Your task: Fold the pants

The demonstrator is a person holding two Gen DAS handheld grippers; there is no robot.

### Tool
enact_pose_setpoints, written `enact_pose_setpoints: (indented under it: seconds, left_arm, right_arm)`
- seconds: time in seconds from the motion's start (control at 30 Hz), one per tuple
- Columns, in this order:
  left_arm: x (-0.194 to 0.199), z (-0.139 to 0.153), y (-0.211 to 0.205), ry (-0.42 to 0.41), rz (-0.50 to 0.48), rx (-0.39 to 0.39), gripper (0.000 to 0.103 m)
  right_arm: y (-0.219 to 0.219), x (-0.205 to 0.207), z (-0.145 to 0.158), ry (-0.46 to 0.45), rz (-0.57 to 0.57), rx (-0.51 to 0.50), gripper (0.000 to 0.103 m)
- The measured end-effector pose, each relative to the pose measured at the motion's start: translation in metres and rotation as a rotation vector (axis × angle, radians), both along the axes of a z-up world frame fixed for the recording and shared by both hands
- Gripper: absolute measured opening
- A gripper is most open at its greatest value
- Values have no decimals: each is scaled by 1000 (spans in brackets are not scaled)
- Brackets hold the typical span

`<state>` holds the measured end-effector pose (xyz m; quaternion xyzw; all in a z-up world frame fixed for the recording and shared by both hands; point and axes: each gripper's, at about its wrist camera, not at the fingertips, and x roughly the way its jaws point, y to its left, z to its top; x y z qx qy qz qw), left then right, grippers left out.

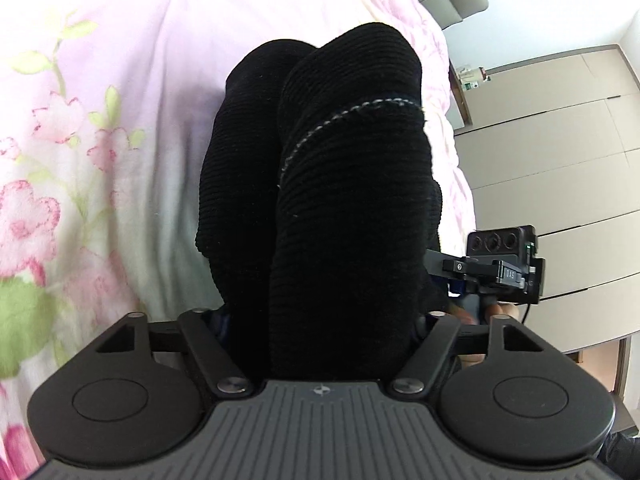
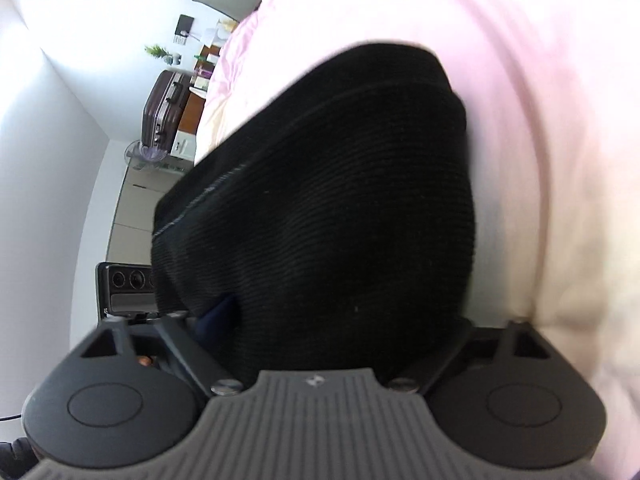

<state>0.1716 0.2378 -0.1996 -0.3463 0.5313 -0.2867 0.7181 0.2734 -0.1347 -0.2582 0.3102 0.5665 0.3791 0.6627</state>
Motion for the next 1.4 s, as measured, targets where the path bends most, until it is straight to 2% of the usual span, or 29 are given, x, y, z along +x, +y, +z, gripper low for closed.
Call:
enact_pose_setpoints:
  seconds: [0.07,0.2,0.33,0.43,0.53,0.63,0.77,0.93,1.07,1.17,1.23,1.3,1.4]
  left_arm:
    - [-10,10,-4,-29,-9,10,76]
    - [-31,30,-8,-68,-3,-12,72]
    - [-53,49,-3,-105,16,-46,72]
    - [-66,63,5,-133,36,-46,71]
    - [-81,74,25,-147,82,-119,71]
    - [-96,90,44,-178,109,-151,71]
    - [-101,135,81,-225,153,-118,71]
    - [-120,192,147,-239,248,4,72]
    - [-128,199,202,-194,356,89,72]
    - [-126,175,236,-134,427,116,72]
    - [-125,147,256,-79,482,106,73]
    - [-120,106,269,-2,533,117,73]
    - [-115,38,270,143,556,199,75]
  right_arm:
    - [-5,-6,12,-19,-19,-1,61]
    - [-10,-26,34,-62,-60,10,57]
    - [-12,-42,70,-147,-65,12,56]
    - [-5,-48,93,-166,-62,-16,56]
    - [7,-44,121,-188,-31,-23,54]
    - [27,-44,162,-245,8,-36,54]
    - [69,-41,208,-281,67,-46,54]
    - [147,-21,240,-259,130,52,54]
    - [225,3,228,-160,177,140,54]
    - [279,18,203,-92,201,158,54]
    - [306,25,178,-56,210,160,54]
    - [329,31,146,0,192,149,55]
    - [353,31,87,90,150,44,55]
